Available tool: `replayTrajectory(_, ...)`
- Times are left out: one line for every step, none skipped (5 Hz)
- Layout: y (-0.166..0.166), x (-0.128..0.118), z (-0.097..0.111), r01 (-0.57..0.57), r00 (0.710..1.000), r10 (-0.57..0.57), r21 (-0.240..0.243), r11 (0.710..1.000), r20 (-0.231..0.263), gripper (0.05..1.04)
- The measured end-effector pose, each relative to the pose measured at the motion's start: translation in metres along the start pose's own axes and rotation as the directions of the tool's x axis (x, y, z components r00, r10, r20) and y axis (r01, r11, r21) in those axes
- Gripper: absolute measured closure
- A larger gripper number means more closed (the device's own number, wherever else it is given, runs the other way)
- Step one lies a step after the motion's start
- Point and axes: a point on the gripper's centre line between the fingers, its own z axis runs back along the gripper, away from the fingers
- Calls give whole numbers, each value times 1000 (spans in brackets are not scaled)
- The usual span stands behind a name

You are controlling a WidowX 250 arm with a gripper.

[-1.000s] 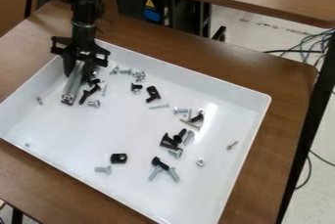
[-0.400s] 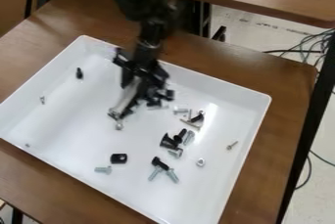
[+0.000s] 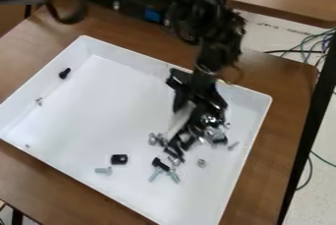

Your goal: Sweep into pile

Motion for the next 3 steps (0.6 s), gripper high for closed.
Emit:
replayTrajectory(-5, -11, 6, -48, 999, 49, -15, 999, 5, 732)
replayTrajectory(9, -17, 6, -89, 996, 89, -6, 996, -6, 732)
replayTrajectory(42, -27, 19, -171, 985, 171, 18, 985, 6, 732)
